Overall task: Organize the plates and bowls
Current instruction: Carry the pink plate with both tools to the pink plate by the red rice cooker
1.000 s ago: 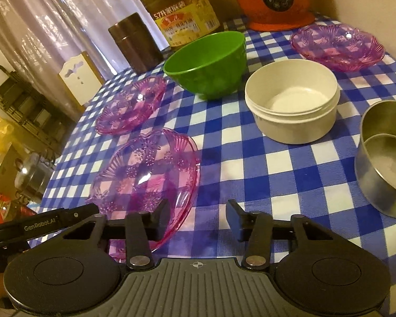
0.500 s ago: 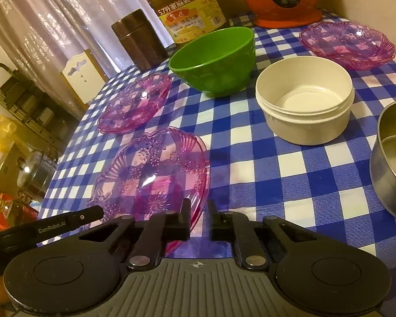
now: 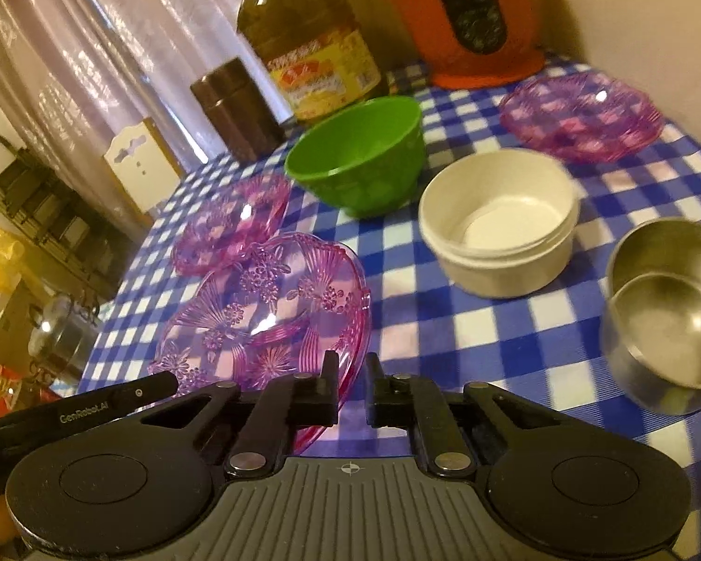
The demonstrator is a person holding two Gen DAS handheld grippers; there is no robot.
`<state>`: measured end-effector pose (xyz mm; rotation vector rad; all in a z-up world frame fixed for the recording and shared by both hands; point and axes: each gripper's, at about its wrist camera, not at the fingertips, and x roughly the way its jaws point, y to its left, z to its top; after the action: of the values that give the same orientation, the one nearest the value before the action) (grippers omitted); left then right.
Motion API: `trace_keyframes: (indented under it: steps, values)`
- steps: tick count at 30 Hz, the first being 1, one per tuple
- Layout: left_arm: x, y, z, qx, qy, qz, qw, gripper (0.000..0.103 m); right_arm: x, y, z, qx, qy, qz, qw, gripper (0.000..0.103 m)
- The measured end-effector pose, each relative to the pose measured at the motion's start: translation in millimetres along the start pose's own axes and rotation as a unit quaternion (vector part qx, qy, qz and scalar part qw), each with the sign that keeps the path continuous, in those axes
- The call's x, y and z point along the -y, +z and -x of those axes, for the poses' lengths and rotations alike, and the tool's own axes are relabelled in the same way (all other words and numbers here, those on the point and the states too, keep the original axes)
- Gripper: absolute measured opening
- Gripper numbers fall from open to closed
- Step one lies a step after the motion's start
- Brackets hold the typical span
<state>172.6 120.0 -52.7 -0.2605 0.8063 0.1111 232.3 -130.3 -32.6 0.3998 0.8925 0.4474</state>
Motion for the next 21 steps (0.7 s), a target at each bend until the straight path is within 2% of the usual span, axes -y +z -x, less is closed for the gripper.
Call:
trace_keyframes:
  steps: [10, 16, 21]
  values:
    - [71, 40, 12, 0.027, -0.047, -0.054, 0.9971, 0.009, 28, 33, 57, 0.052, -0.021, -0.035, 0.998, 0.010]
    - [132, 67, -12, 0.035, -0.080, -0.086, 0.9925, 0.009, 61, 62, 82, 0.090, -0.050, -0.055, 0.993, 0.010]
    - [179, 89, -43, 0.037, -0.111, -0.104, 0.9877, 0.009, 96, 92, 86, 0.119, -0.075, -0.070, 0.988, 0.009]
